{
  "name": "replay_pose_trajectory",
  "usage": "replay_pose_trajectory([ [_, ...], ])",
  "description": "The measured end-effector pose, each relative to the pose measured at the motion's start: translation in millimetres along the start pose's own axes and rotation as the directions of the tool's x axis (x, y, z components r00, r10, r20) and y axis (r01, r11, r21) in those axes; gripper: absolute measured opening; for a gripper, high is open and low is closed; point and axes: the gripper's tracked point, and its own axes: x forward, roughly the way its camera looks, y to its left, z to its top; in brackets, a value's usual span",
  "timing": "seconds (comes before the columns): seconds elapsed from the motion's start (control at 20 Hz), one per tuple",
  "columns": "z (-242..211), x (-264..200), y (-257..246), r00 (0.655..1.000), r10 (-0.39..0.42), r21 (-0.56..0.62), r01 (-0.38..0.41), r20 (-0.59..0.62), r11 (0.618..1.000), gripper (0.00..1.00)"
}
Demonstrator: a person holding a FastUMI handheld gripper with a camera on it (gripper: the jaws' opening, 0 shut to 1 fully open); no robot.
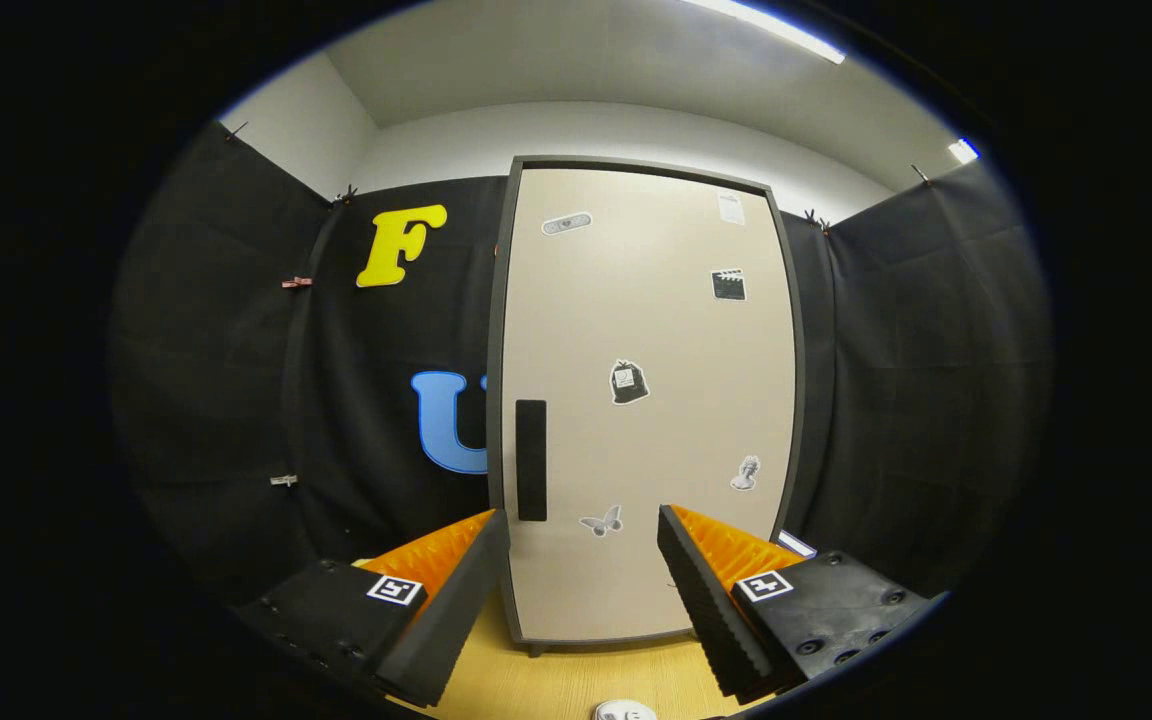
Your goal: Open the shoe cabinet door, grab the shoes and put them into the shoe cabinet, then close the shoe cabinet door.
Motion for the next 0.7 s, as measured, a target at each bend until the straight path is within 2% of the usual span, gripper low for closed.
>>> replay_pose_trajectory([
  [0.3,-5.7,19.6,13.9,1.0,0.024,0.016,-0.024,-0.014,1.0,0.98],
  [0.7,-26.1,85.2,34.3,0.999,0.018,0.017,-0.017,-0.051,1.0,0.98],
])
